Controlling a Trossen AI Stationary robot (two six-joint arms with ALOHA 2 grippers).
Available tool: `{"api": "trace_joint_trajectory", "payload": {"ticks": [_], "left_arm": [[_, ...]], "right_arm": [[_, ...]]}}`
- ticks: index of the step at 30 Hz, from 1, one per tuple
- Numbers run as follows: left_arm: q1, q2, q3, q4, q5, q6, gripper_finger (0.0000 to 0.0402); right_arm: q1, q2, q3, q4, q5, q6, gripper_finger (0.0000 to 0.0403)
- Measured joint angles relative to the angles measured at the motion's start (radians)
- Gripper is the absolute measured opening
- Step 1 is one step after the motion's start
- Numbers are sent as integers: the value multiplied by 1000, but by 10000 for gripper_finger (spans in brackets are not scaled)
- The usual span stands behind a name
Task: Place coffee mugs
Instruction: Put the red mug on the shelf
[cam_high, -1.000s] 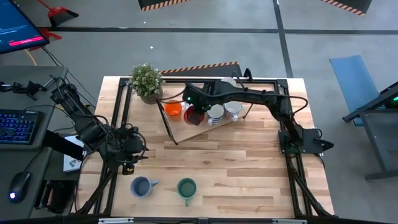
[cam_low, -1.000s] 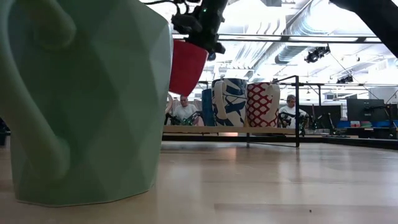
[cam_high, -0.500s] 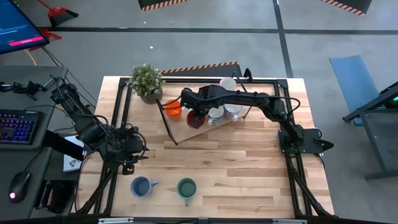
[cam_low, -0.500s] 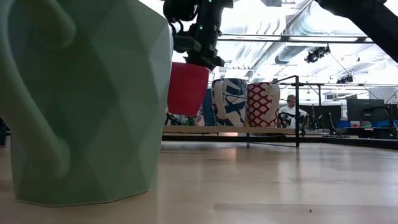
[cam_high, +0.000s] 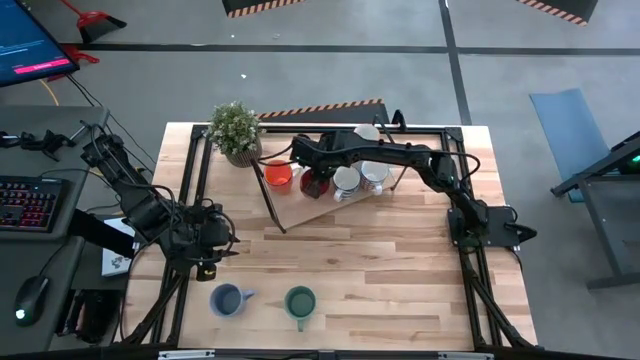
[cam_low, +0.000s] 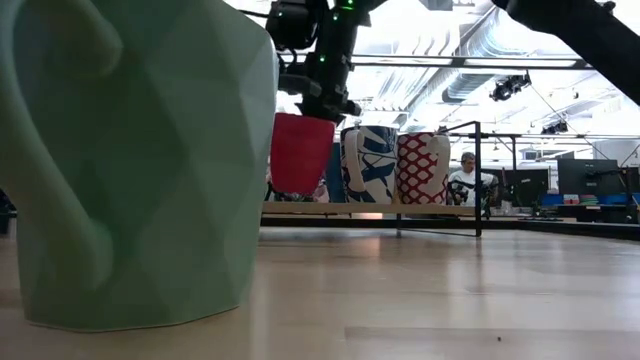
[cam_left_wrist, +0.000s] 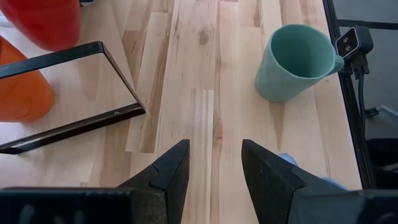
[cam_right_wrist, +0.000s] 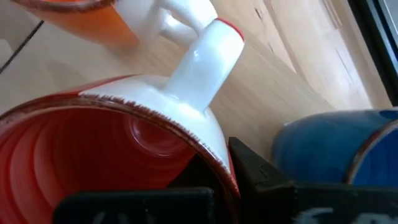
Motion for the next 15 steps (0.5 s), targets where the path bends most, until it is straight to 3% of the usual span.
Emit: {"api": "trace_joint_trajectory", "payload": {"ticks": [15], "left_arm": [[0,0,0,0,0,1,133]], "right_arm": [[-42,4,0,3,-8,0,0]]}}
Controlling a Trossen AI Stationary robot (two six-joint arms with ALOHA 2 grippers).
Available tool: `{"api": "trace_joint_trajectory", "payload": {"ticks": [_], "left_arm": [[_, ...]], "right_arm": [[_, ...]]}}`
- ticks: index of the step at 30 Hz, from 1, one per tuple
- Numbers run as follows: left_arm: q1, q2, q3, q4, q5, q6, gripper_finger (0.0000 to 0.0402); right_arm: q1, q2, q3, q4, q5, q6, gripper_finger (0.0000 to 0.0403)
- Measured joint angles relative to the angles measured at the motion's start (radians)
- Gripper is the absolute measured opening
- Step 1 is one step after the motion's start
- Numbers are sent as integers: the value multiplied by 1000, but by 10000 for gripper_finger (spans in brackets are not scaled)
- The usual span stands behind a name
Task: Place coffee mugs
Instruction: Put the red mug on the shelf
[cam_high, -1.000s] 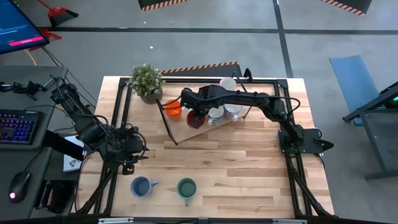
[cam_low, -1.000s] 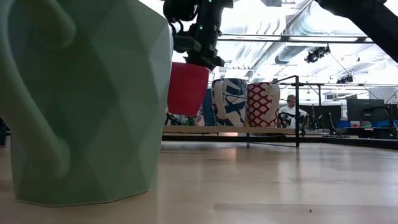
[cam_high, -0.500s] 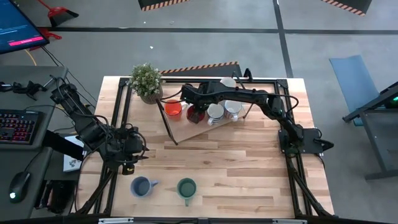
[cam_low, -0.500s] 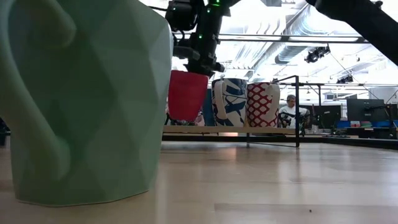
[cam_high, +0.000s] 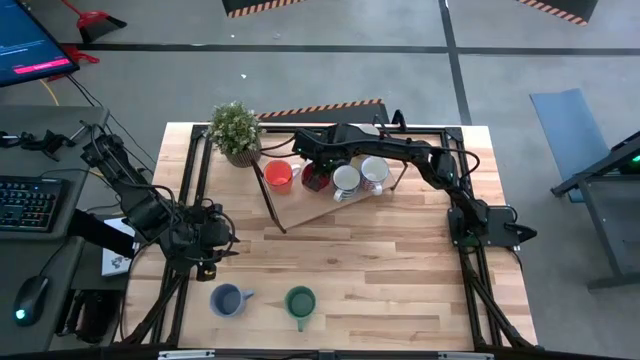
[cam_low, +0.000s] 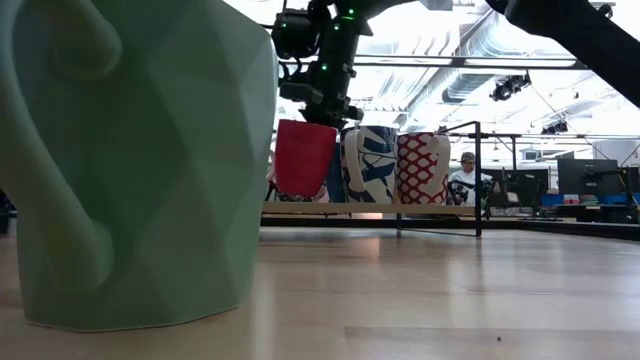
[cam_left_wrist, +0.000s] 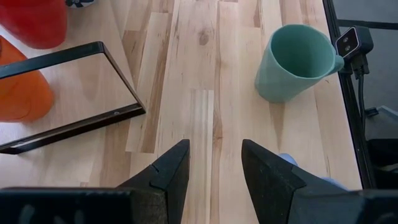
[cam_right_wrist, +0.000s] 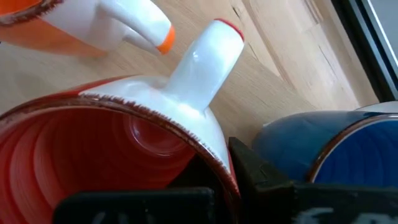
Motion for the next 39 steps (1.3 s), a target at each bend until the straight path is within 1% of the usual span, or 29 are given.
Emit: {"api": "trace_joint_trajectory", "payload": {"ticks": [16,39], "left_arm": [[0,0,0,0,0,0,133],[0,0,0,0,0,0,133]], "right_arm": [[-6,0,0,39,-10,-12,0],[-6,27,0,9,-25,-2,0]]}}
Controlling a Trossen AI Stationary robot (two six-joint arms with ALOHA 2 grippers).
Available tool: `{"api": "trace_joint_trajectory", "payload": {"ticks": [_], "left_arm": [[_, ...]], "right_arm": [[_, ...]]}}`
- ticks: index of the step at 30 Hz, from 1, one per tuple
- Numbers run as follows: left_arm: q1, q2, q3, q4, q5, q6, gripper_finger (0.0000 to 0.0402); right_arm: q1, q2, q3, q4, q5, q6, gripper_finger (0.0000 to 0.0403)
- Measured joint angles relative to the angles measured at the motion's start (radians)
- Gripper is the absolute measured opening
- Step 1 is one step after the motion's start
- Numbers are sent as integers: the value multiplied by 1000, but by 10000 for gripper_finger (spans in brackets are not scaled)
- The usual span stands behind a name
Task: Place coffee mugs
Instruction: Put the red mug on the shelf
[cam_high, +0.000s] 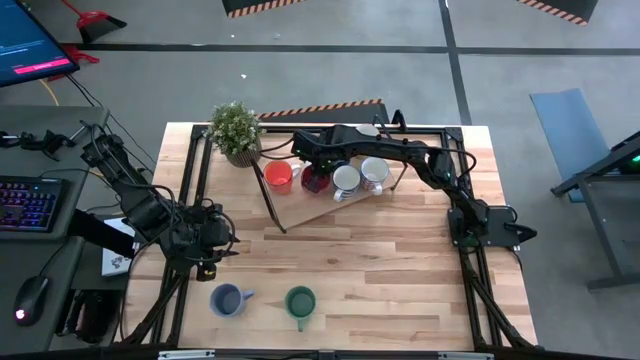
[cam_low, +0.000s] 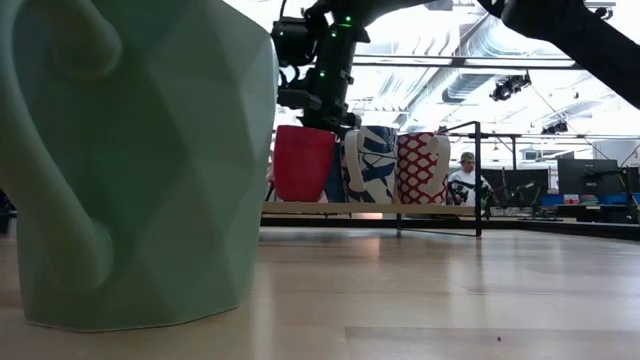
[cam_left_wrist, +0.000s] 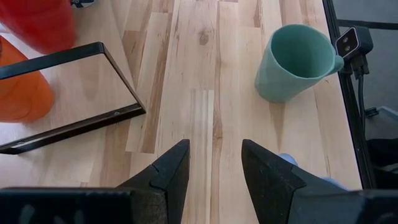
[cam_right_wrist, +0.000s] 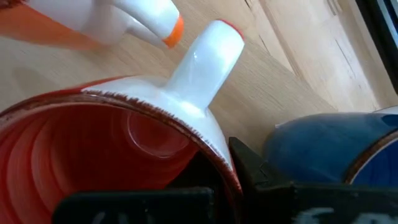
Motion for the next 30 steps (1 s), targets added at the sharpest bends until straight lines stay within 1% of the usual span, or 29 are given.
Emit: {"api": "trace_joint_trajectory", "payload": {"ticks": [4,13,17,23,28,30], "left_arm": [[0,0,0,0,0,0,133],[0,0,0,0,0,0,133],[0,0,0,0,0,0,133],[0,0,0,0,0,0,133],[0,0,0,0,0,0,133],[0,0,0,0,0,0,133]], "right_arm": [[0,1,0,-1,2,2,7],[-2,3,3,8,34,22,66],[-2,3,3,7,34,22,82],[-5,-2,58,-22,36,14,87],[-5,-3,154,-73,45,13,87],[-1,-3,181,-117,27,35,87]]}}
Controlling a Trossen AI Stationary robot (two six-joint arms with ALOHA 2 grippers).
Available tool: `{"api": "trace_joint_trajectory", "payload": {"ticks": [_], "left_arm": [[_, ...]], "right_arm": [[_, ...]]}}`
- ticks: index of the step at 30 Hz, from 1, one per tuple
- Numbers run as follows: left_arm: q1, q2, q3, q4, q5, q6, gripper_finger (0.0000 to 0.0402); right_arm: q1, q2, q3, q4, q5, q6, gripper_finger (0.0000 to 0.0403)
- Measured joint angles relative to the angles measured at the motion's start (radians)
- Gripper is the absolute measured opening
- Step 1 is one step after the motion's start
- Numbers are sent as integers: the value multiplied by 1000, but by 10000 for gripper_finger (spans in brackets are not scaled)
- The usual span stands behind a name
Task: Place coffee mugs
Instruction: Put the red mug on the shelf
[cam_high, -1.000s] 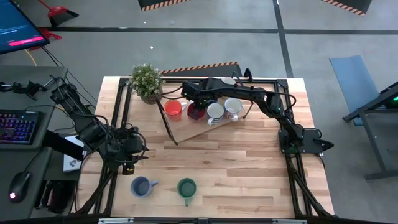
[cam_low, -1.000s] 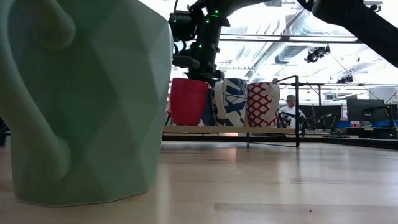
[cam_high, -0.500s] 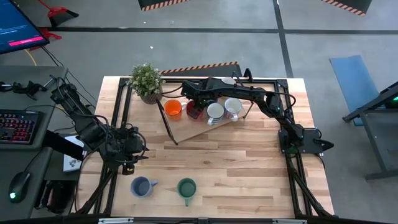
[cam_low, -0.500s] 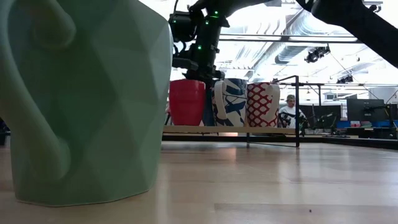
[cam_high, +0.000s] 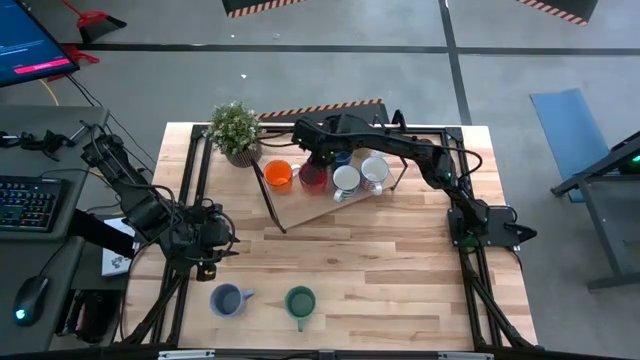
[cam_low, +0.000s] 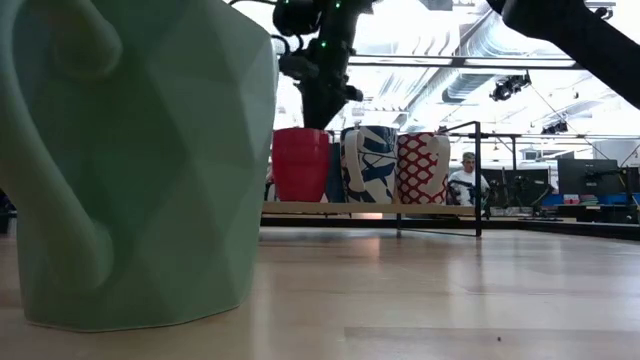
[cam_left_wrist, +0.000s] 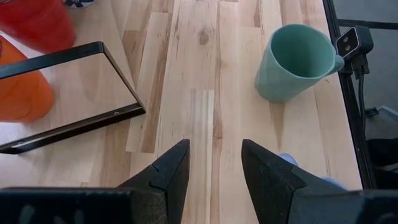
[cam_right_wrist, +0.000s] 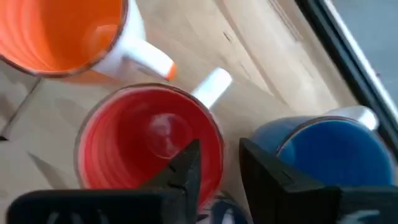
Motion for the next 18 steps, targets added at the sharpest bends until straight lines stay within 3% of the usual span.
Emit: {"api": "trace_joint_trajectory", "payload": {"ticks": [5,18], "left_arm": [[0,0,0,-1,0,0,133],[0,0,0,-1,-7,34,133]], "right_arm": [[33,-33,-21,-51,-72,65,87],[163,-32,-21,-57,-78,73,87]]}}
